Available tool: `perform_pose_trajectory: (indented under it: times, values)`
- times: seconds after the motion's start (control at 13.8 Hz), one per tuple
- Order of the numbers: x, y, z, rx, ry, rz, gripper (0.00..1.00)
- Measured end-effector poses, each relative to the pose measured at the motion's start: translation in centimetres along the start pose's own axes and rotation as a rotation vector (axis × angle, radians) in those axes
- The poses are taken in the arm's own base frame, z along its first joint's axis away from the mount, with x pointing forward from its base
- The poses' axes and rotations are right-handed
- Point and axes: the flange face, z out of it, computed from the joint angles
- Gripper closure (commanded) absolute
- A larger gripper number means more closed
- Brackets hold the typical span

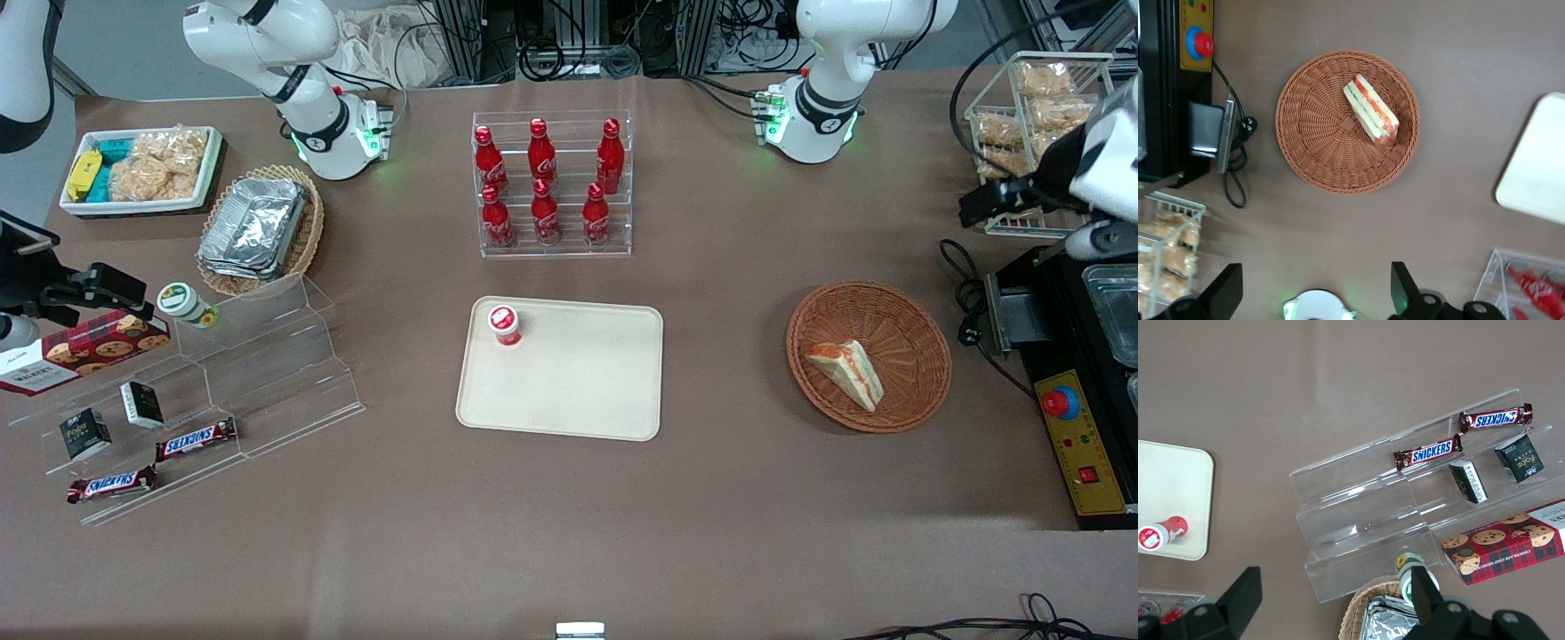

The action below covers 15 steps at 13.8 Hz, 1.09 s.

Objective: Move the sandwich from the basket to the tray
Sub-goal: 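Move the left gripper down toward the sandwich in the wicker basket, then lower the left gripper around the sandwich wedge and close it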

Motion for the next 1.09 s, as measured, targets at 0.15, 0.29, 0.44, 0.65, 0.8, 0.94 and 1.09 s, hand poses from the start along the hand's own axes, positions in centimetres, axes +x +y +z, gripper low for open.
perform_pose_trajectory:
  times: [0.15,0.29,0.44,0.65,0.8,0.94,1.09]
  values:
    - [2.3,1.2,3.5,0.006,-0.027,-0.093,0.00]
    - [4.4,2.5,7.3,0.013,-0.051,-0.185,0.00]
    - [6.6,3.7,11.1,0.014,-0.061,-0.279,0.00]
    - [9.0,5.7,17.0,0.009,-0.060,-0.352,0.00]
    - [9.5,6.3,21.2,-0.004,-0.040,-0.383,0.00]
    - [9.2,6.3,24.8,-0.016,-0.021,-0.393,0.00]
    - [8.6,6.3,27.4,-0.017,-0.023,-0.398,0.00]
